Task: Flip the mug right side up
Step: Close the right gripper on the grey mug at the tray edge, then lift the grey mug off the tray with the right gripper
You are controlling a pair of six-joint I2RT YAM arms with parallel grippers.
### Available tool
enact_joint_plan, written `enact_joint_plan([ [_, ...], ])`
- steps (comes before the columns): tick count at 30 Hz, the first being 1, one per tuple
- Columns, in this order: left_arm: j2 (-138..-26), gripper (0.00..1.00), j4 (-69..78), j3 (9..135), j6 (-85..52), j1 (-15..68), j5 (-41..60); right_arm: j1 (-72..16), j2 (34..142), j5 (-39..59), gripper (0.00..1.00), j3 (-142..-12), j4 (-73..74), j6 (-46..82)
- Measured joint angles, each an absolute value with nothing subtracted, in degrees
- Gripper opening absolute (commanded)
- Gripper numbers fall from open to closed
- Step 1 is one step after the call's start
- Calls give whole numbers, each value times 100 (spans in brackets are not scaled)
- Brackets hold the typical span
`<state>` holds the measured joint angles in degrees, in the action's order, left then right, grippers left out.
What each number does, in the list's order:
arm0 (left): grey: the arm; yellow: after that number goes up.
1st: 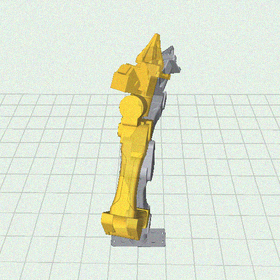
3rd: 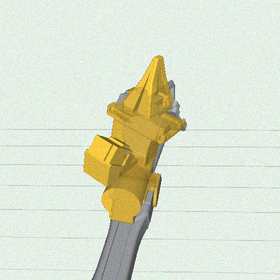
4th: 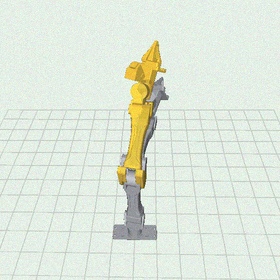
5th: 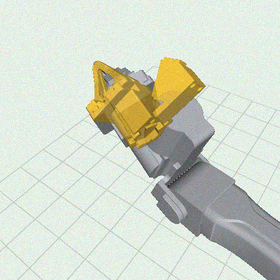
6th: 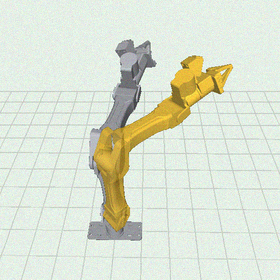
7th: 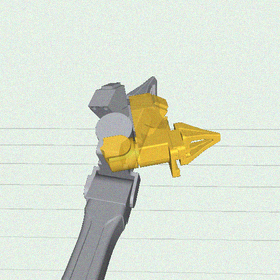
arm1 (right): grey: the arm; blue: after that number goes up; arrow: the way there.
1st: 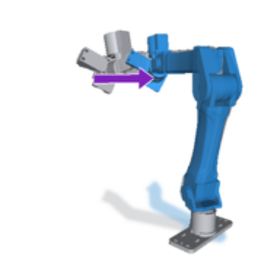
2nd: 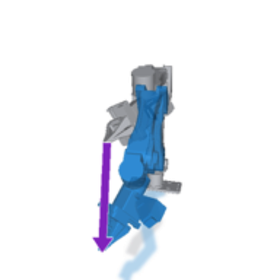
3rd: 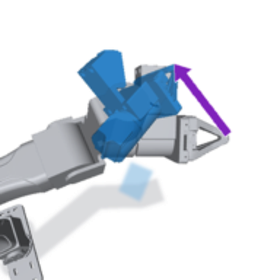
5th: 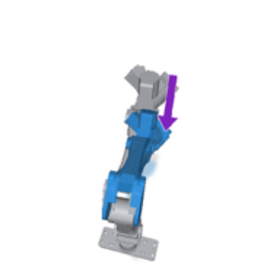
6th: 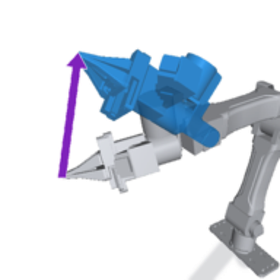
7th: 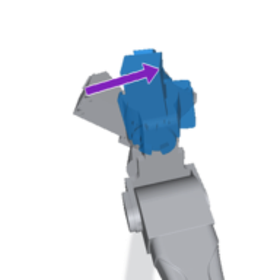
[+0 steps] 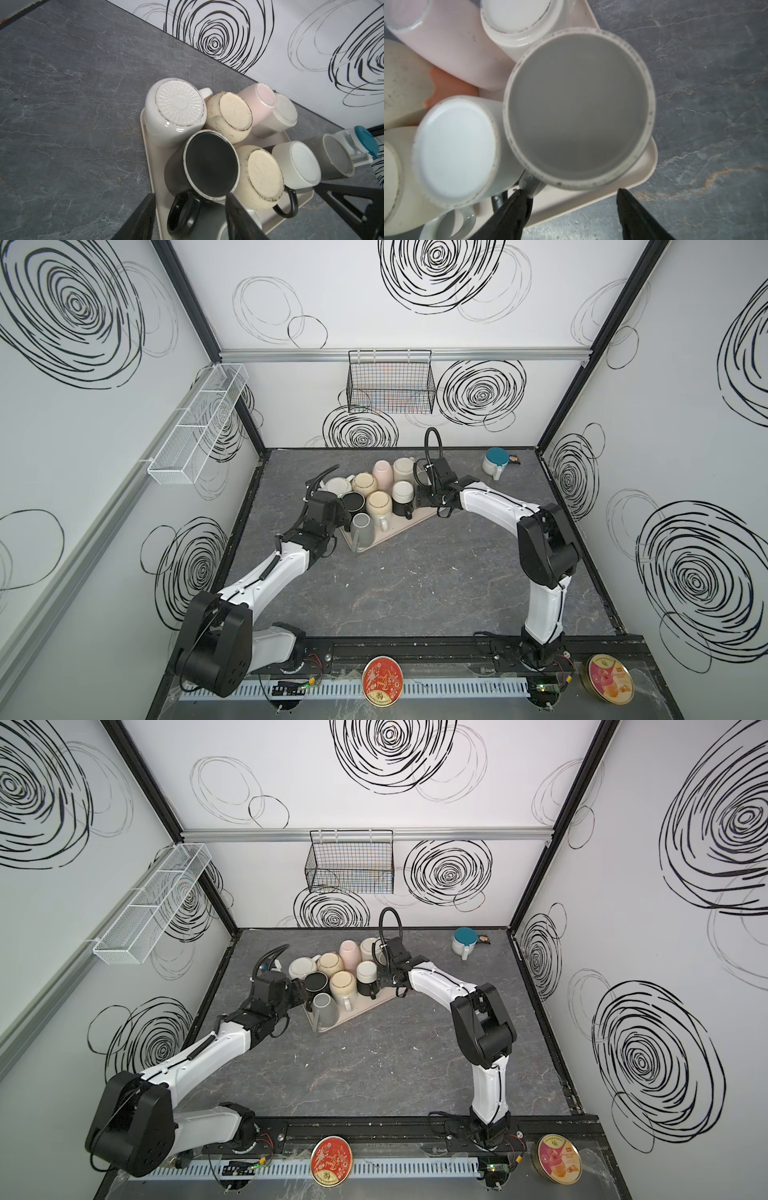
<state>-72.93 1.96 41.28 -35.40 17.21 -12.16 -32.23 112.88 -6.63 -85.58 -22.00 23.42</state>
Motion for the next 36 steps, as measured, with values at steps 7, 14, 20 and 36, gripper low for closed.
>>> enact_joint_plan([
  [7,-7297,58,130,4125,-3487,1726,-1249,-3205,11688,-934,75,-9124,-2213,2403],
  [14,-7297,58,128,4125,-3468,1737,-1249,-3194,11994,-1000,75,-9367,-2276,2438],
  [20,-7293,58,113,4125,-3465,1846,-1260,-3173,12090,-1199,43,-9428,-2423,2296],
  [36,-7022,59,-23,4106,-3470,2222,-1406,-3022,11887,-1308,44,-9205,-2547,1358],
])
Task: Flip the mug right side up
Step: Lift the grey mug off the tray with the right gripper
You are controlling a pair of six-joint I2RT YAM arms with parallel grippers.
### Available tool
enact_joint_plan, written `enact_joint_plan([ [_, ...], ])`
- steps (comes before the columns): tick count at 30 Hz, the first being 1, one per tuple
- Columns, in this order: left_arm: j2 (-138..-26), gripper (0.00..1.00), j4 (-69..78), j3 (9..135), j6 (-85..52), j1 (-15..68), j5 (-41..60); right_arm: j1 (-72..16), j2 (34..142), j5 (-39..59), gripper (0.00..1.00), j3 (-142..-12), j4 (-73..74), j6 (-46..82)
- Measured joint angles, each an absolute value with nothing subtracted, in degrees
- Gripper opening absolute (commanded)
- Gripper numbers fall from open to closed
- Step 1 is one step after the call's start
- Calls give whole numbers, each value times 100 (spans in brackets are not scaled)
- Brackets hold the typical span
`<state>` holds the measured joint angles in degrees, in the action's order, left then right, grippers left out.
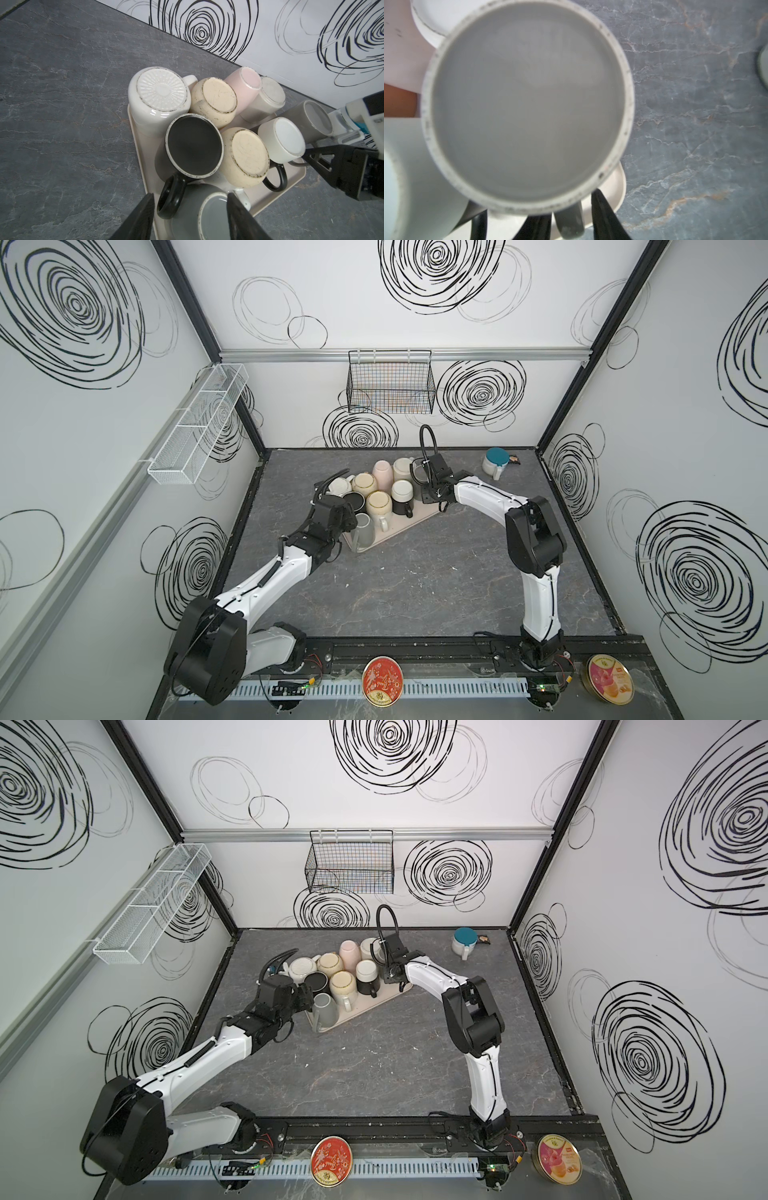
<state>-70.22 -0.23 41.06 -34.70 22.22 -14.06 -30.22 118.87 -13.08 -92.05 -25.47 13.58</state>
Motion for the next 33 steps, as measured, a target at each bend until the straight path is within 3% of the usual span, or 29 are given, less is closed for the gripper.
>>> enact_joint_plan([
  [4,-6938,59,-36,4099,-3470,2279,-1459,-2980,11979,-1291,45,-9579,-2742,1271],
  [11,-6921,59,-36,4097,-3472,2338,-1518,-2969,12392,-1173,35,-10193,-2991,1157],
  [16,-6921,59,-36,4093,-3472,2364,-1531,-2971,12586,-1114,21,-10248,-3079,1009],
  [21,-6921,59,-36,4093,-3472,2370,-1529,-2987,12595,-1133,0,-10243,-3103,799],
  [33,-6685,59,624,3889,-3428,2534,-1059,-2961,11288,-836,0,-8460,-2064,663],
])
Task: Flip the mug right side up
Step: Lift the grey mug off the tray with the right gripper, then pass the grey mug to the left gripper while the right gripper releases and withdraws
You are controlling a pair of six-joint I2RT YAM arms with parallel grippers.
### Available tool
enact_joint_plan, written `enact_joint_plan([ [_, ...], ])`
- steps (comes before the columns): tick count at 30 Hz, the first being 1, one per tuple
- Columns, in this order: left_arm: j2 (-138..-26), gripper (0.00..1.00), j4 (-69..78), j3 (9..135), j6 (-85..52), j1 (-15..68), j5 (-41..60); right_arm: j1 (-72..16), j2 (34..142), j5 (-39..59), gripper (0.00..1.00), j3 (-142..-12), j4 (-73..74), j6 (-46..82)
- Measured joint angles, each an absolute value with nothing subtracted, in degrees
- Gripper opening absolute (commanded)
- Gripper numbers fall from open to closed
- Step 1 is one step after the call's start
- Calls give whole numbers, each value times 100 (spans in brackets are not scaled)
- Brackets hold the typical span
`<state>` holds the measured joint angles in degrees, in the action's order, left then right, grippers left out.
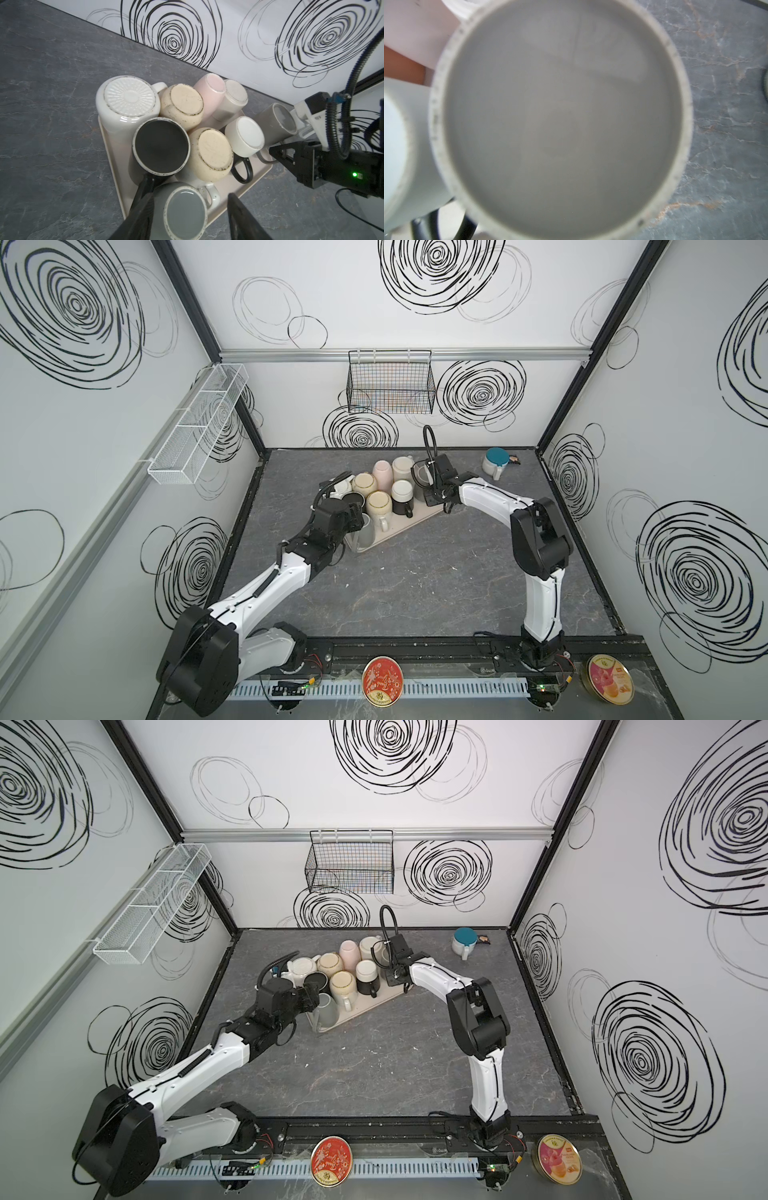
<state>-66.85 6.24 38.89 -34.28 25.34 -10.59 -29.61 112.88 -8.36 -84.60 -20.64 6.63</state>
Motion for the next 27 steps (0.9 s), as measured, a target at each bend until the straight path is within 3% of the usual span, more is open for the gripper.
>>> enact_joint_plan([
  [7,-6521,59,1114,3883,-3186,2838,-882,-2958,9802,-344,0,-7013,-499,744],
  [14,-6215,61,1780,3776,-2912,3037,-631,-2958,8978,224,0,-6318,701,862],
  [22,-6095,84,2716,3487,-2735,3048,60,-2880,8171,1227,0,-5798,1734,1470],
  [27,-6230,85,3264,3551,-2853,3048,790,-2624,8038,2132,0,-5704,2679,2412],
])
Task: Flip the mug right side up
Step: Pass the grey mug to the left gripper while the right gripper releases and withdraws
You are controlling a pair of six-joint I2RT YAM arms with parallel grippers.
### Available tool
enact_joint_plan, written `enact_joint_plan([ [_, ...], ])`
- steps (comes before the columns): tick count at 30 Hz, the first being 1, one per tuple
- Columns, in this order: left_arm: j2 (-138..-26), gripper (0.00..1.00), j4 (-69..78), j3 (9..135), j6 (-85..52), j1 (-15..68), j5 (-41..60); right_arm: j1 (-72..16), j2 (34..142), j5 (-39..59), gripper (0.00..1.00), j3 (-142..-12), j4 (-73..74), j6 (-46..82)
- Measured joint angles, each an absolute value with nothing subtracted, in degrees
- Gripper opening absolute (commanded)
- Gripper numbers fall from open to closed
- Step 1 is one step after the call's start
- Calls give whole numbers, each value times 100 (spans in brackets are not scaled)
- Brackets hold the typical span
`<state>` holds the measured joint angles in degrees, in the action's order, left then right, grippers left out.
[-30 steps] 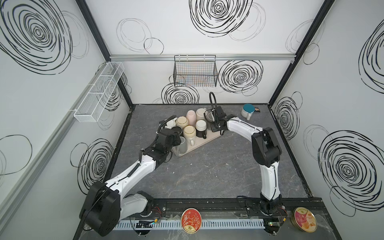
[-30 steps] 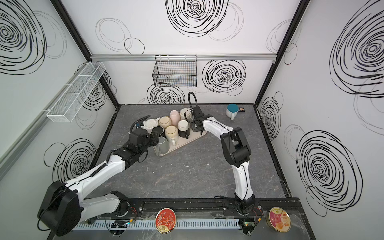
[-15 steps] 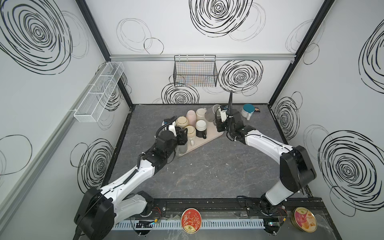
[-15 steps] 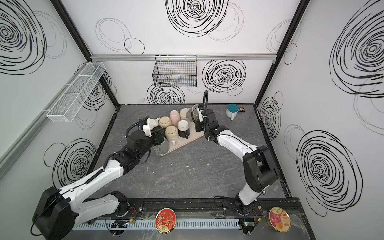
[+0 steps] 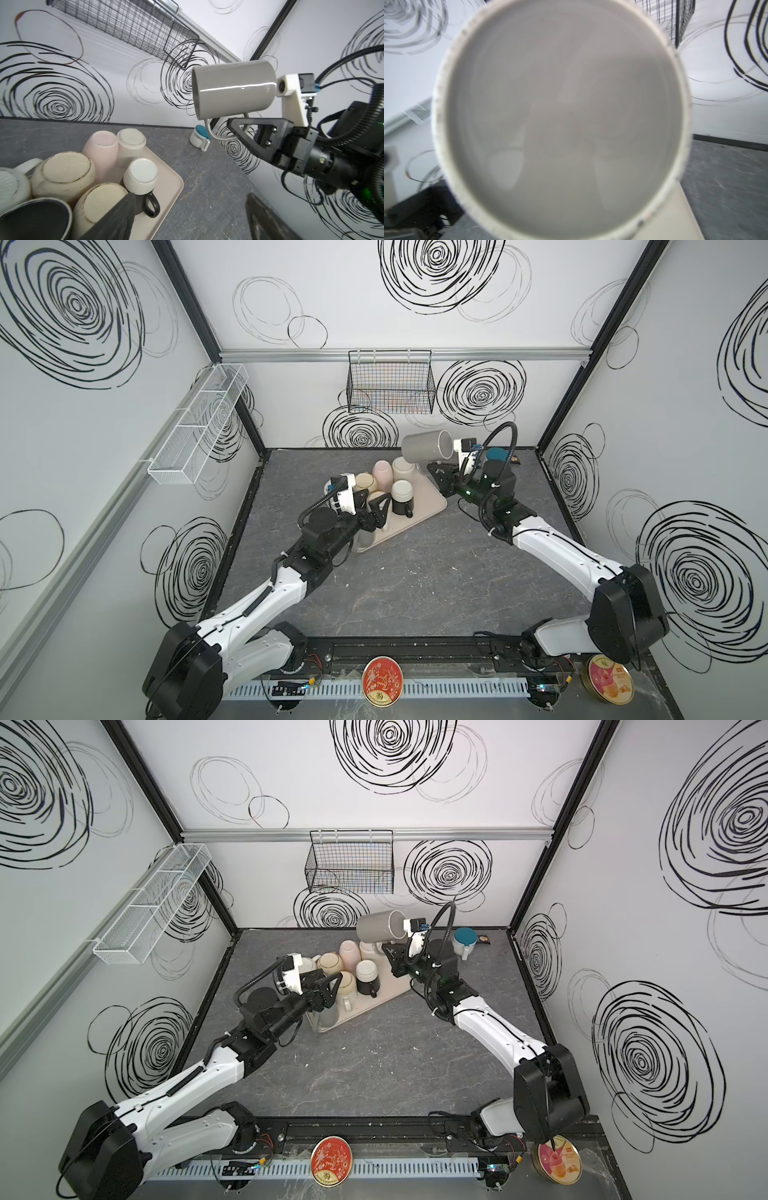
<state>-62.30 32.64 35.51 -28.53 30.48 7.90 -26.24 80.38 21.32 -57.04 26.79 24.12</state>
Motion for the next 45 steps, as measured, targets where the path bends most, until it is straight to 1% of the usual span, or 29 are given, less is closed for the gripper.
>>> enact_joint_plan([
  [2,-6445,83,3531,3669,-3024,3044,1114,-2556,8040,2447,0,-5706,2950,2722],
  [4,-6726,76,3879,3802,-3347,3004,1417,-2493,8040,2762,0,-5708,3159,2995],
  [7,-7116,70,4403,3955,-3905,2884,1839,-2510,8040,3223,0,-5708,3332,3245],
  [10,-7526,69,4912,4160,-4403,2794,2206,-2532,8040,3642,0,-5708,3489,3448],
  [15,-7891,69,5315,4460,-4836,2838,2508,-2582,8040,4139,0,-5708,3793,3739],
  [19,-8077,63,5590,4654,-5061,2921,2615,-2591,8040,4364,0,-5708,3970,3894],
  [26,-8305,44,5972,4856,-5332,2978,2738,-2598,8040,4587,0,-5699,4097,4084],
  [31,-8532,18,6163,4993,-5483,3009,2847,-2596,8027,4646,0,-5684,4204,4119],
  [32,-8595,11,6141,5043,-5505,3013,2853,-2582,8009,4641,1,-5682,4193,4108],
  [33,-8654,6,6141,5100,-5551,3022,2871,-2565,7979,4604,5,-5680,4123,4073],
  [35,-8748,0,6077,5229,-5601,3039,2910,-2515,7889,4477,16,-5673,3927,3999],
  [37,-8842,0,5996,5352,-5601,3070,2950,-2464,7730,4285,27,-5653,3603,3833],
  [39,-8927,0,5874,5489,-5546,3116,2989,-2423,7516,4047,41,-5614,3267,3577],
  [40,-8965,0,5771,5548,-5494,3142,3004,-2390,7406,3933,45,-5610,3083,3433],
  [42,-9061,0,5448,5736,-5310,3199,3017,-2338,7170,3712,50,-5586,2644,3159],
  [45,-9205,0,4560,6250,-4740,3288,3015,-2257,6893,3173,49,-5579,1938,2775],
])
